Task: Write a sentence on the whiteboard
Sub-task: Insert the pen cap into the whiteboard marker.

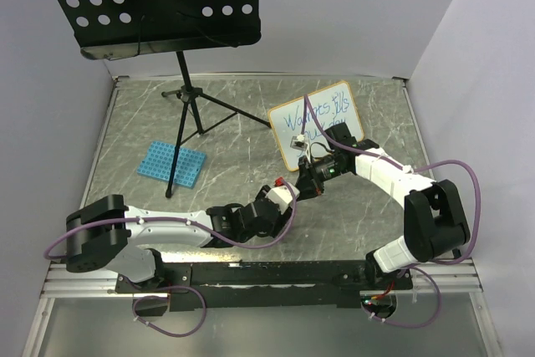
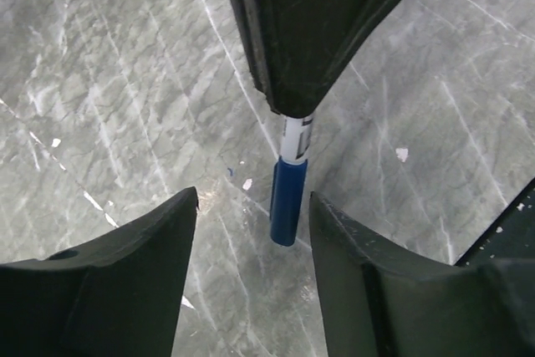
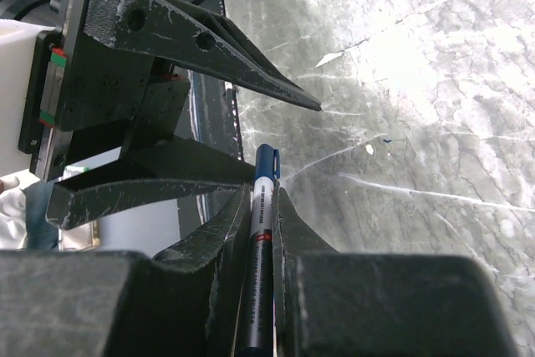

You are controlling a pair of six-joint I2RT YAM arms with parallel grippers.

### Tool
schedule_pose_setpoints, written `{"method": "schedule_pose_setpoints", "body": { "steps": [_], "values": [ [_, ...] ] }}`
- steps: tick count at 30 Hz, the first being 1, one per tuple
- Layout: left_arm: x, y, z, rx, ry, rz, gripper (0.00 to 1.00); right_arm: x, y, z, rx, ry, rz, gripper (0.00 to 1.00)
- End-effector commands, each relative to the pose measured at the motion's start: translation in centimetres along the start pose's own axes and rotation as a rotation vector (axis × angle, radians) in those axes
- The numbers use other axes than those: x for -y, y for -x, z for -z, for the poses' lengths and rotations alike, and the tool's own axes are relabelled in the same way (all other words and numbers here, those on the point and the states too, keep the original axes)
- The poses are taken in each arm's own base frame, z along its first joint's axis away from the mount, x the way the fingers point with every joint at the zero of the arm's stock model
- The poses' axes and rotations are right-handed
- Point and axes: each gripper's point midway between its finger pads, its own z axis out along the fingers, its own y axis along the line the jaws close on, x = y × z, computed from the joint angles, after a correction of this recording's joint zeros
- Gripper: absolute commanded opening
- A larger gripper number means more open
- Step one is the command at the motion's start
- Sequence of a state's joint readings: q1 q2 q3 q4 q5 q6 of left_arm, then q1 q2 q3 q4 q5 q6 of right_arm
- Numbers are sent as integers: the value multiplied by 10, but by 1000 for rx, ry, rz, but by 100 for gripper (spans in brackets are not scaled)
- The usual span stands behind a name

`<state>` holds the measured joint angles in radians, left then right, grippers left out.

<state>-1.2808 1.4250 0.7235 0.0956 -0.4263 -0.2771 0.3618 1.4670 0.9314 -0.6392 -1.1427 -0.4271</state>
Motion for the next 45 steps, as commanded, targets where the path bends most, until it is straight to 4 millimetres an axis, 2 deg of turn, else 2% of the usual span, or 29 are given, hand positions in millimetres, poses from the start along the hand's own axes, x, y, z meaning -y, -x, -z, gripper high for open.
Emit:
{"method": "schedule_pose_setpoints", "body": {
  "steps": [1, 5, 9, 11, 12, 14, 16, 23, 30, 40, 45],
  "values": [
    [1, 17, 0, 38, 26, 28, 58, 1, 11, 1, 24, 17, 20, 0],
    [6, 18, 0, 39, 1, 30, 46, 0, 11, 1, 23, 20, 18, 0],
    [11, 17, 0, 36, -24, 29, 23, 0, 11, 0, 23, 23, 13, 0],
    [13, 20, 0, 43, -37, 32, 17, 0, 11, 1, 25, 25, 10, 0],
    [14, 21, 0, 45, -39, 31, 9, 0, 11, 0, 25, 27, 9, 0],
    [13, 26, 1, 64, -38, 37, 1, 0, 11, 1, 28, 30, 6, 0],
    [12, 32, 2, 86, -38, 36, 1, 0, 10, -1, 28, 39, -6, 0],
    [10, 71, 4, 209, -49, 58, 1, -1, 8, -4, 26, 65, -37, 0],
    [0, 101, 4, 291, -85, 97, 1, 0, 6, -6, 25, 83, -62, 0],
    [10, 115, 5, 334, -170, 124, 1, -1, 5, -9, 21, 93, -77, 0],
    [8, 124, 6, 367, -176, 140, 1, -1, 5, -10, 22, 106, -86, 0]
  ]
}}
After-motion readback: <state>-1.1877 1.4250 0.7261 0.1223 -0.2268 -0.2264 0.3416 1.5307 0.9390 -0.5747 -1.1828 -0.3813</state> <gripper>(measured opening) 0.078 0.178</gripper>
